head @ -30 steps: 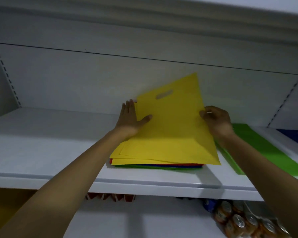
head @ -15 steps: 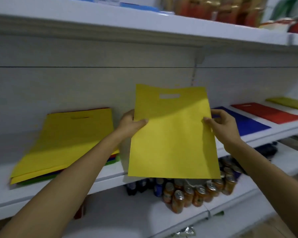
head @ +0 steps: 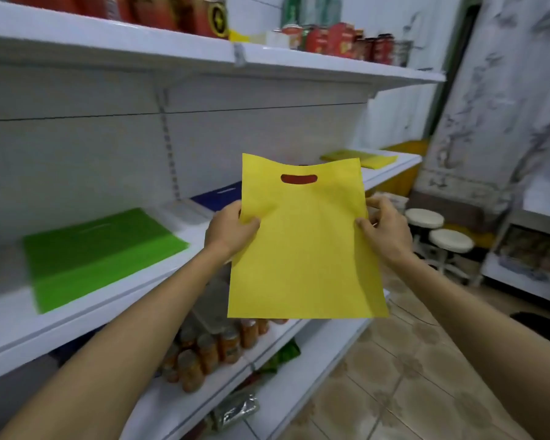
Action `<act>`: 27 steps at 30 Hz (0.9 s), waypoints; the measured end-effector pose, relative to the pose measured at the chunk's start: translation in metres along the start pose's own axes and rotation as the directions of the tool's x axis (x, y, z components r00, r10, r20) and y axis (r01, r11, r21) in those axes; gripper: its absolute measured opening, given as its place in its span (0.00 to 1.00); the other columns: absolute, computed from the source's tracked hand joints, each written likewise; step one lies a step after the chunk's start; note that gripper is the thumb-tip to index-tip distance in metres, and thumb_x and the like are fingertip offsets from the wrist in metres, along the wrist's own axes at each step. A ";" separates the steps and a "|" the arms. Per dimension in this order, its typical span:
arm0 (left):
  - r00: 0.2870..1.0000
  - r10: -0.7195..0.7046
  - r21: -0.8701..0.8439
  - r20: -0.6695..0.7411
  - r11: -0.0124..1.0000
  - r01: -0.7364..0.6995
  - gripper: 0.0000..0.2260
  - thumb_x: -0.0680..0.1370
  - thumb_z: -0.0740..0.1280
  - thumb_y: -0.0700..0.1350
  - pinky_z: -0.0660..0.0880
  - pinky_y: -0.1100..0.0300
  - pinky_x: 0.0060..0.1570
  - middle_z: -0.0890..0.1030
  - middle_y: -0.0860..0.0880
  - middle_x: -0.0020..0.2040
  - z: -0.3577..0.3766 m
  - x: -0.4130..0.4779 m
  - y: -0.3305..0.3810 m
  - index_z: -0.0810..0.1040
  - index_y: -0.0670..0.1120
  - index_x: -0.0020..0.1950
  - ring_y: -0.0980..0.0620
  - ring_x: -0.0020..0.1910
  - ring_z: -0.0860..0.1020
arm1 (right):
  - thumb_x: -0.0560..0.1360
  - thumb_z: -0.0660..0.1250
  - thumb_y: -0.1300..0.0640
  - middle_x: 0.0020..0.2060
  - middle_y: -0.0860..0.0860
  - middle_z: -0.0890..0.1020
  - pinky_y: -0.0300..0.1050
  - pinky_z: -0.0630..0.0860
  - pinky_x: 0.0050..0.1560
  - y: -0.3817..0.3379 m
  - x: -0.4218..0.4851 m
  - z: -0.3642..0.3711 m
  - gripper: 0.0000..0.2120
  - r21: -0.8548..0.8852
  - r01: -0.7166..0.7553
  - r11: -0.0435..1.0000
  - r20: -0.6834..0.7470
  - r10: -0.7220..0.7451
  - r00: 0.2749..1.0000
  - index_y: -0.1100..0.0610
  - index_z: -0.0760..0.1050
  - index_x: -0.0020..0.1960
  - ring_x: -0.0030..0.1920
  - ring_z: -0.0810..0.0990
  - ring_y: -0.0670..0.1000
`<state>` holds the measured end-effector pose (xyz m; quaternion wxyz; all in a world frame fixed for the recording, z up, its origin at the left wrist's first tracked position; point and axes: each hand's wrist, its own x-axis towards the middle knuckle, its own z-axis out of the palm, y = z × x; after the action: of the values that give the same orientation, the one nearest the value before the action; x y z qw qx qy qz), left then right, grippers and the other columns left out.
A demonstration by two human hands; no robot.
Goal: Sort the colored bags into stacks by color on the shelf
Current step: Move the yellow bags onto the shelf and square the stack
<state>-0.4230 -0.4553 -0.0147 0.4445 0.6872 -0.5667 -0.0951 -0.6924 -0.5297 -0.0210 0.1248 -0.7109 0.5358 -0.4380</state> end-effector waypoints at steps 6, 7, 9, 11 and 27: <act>0.991 0.069 -0.129 0.112 0.990 -0.054 0.08 0.76 0.67 0.45 0.78 0.46 0.51 0.79 0.50 0.50 0.089 0.023 0.056 0.76 0.46 0.55 0.48 0.49 0.78 | 0.77 0.66 0.54 0.41 0.50 0.78 0.53 0.76 0.41 0.075 0.020 -0.053 0.15 -0.033 -0.132 0.991 -0.092 0.128 0.987 0.52 0.70 0.63 0.44 0.78 0.54; 0.989 0.078 -0.140 0.127 0.988 -0.060 0.08 0.76 0.67 0.45 0.78 0.46 0.51 0.80 0.50 0.50 0.102 0.030 0.063 0.77 0.47 0.55 0.48 0.49 0.78 | 0.77 0.66 0.54 0.41 0.50 0.78 0.56 0.77 0.42 0.086 0.024 -0.059 0.15 -0.031 -0.152 0.988 -0.110 0.148 0.983 0.52 0.71 0.63 0.44 0.79 0.55; 0.984 0.098 -0.160 0.151 0.984 -0.073 0.08 0.76 0.67 0.46 0.78 0.47 0.50 0.80 0.50 0.49 0.127 0.045 0.074 0.77 0.48 0.55 0.48 0.49 0.78 | 0.77 0.66 0.54 0.39 0.49 0.78 0.57 0.78 0.43 0.107 0.034 -0.065 0.15 -0.031 -0.187 0.982 -0.133 0.181 0.974 0.52 0.71 0.63 0.43 0.79 0.55; 0.978 0.119 -0.203 0.173 0.976 -0.083 0.08 0.75 0.67 0.47 0.78 0.46 0.50 0.81 0.52 0.48 0.156 0.066 0.085 0.78 0.50 0.53 0.48 0.49 0.79 | 0.78 0.66 0.55 0.39 0.49 0.77 0.55 0.78 0.42 0.129 0.049 -0.071 0.14 -0.052 -0.219 0.974 -0.160 0.209 0.965 0.52 0.71 0.62 0.43 0.78 0.54; 0.926 0.227 -0.441 0.302 0.894 -0.075 0.13 0.69 0.68 0.53 0.77 0.43 0.51 0.82 0.42 0.50 0.342 0.285 0.169 0.78 0.44 0.46 0.41 0.49 0.80 | 0.77 0.67 0.56 0.41 0.56 0.80 0.55 0.80 0.45 0.261 0.244 -0.104 0.07 0.145 -0.356 0.923 -0.359 0.384 0.851 0.50 0.70 0.53 0.44 0.80 0.56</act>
<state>-0.6609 -0.8669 0.0120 0.4820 0.5003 -0.6541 -0.2992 -0.9312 -0.8148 -0.0095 0.1264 -0.4906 0.6602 -0.5545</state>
